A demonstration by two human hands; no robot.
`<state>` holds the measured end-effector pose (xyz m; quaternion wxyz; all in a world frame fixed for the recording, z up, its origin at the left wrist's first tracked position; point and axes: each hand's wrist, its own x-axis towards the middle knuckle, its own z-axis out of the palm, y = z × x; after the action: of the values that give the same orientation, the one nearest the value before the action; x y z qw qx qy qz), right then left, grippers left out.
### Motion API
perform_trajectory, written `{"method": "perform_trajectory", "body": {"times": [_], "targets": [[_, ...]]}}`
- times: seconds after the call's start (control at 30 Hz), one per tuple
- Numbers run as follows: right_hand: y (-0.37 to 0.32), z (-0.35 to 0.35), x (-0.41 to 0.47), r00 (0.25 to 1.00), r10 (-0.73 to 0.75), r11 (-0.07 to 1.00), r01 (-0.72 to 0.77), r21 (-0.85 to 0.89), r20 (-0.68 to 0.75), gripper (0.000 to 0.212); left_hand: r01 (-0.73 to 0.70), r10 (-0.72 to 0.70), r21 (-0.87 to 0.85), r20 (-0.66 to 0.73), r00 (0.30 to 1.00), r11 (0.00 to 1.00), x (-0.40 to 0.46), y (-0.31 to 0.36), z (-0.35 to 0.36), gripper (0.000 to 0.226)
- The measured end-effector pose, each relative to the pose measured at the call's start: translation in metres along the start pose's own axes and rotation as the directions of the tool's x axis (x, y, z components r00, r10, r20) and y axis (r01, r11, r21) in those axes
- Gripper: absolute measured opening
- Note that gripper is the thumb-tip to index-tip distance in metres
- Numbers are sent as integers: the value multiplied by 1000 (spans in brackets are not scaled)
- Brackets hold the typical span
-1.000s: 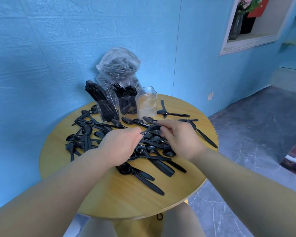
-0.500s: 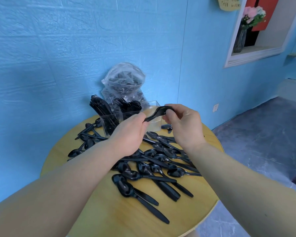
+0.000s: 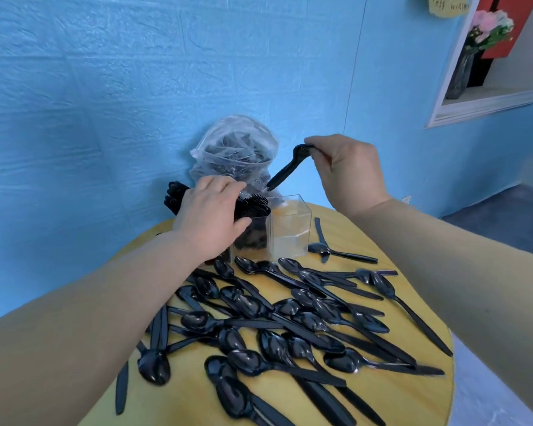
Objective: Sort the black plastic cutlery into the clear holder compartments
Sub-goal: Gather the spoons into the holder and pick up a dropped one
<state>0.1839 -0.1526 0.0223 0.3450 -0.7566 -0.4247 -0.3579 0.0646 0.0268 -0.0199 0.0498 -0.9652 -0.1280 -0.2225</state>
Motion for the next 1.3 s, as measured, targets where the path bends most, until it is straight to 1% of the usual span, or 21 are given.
{"method": "perform_trajectory", "body": {"times": [0.1, 0.2, 0.3, 0.4, 0.5, 0.53, 0.57, 0.63, 0.7, 0.77, 0.83, 0.9, 0.97, 1.0, 1.03, 1.1, 1.17, 1.23, 1.27, 1.3], "targets": [[-3, 21, 18, 991, -46, 997, 54, -55, 128, 25, 8, -8, 23, 14, 1000, 1000, 6, -3, 7, 71], [-5, 44, 26, 954, -64, 994, 88, -71, 291, 25, 1, -2, 45, 19, 1000, 999, 9, -7, 12, 73], [-5, 66, 23, 875, -94, 993, 118, -22, 474, 26, -21, 21, 55, 0, 1000, 998, 9, -9, 17, 74], [-4, 81, 14, 797, -93, 996, 69, 64, 597, 30, -67, 68, 68, -19, 997, 995, 6, -9, 22, 72], [-7, 83, 4, 716, -78, 990, -26, 139, 693, 49, -80, 82, 27, -47, 996, 996, 1, -10, 26, 70], [-7, 80, 1, 709, -78, 988, -42, 152, 701, 55, -83, 83, 3, -68, 994, 997, -1, -10, 26, 69], [-7, 76, -1, 715, -73, 987, -48, 152, 695, 57, -93, 90, -21, -92, 992, 995, -3, -10, 26, 68], [-5, 65, -5, 773, -27, 987, -81, 140, 634, 46, -127, 119, -49, -141, 983, 991, -8, -7, 26, 64], [0, 48, -12, 843, 70, 974, -172, 144, 533, 42, -165, 152, -61, -178, 972, 984, -12, -1, 25, 58], [8, 31, -25, 880, 149, 966, -227, 123, 452, 39, -205, 184, -84, -211, 960, 975, -17, 9, 25, 52], [23, 17, -44, 875, 214, 966, -255, 37, 433, 37, -255, 225, -105, -236, 945, 961, -22, 22, 28, 43], [40, 6, -65, 823, 305, 951, -292, -103, 479, 38, -305, 268, -140, -233, 935, 942, -26, 37, 35, 32], [57, -6, -85, 739, 420, 907, -330, -261, 526, 40, -346, 309, -196, -194, 931, 918, -29, 53, 43, 22], [65, -13, -95, 699, 480, 876, -351, -331, 530, 41, -358, 329, -224, -156, 931, 906, -29, 60, 46, 22], [73, -20, -103, 666, 535, 842, -368, -395, 519, 41, -361, 345, -249, -104, 933, 899, -29, 68, 48, 24], [86, -35, -120, 637, 599, 789, -368, -491, 485, 35, -341, 363, -278, 29, 931, 898, -26, 81, 52, 32], [92, -47, -134, 595, 620, 775, -367, -514, 511, 24, -328, 380, -258, 184, 907, 909, -25, 94, 55, 40], [89, -51, -145, 541, 603, 796, -366, -482, 587, 24, -337, 396, -218, 358, 845, 916, -25, 103, 58, 51], [85, -50, -149, 530, 580, 814, -355, -460, 618, 25, -346, 398, -196, 427, 812, 918, -27, 106, 60, 56], [82, -49, -151, 537, 555, 832, -345, -435, 636, 26, -354, 393, -174, 477, 786, 919, -29, 107, 61, 58]]}}
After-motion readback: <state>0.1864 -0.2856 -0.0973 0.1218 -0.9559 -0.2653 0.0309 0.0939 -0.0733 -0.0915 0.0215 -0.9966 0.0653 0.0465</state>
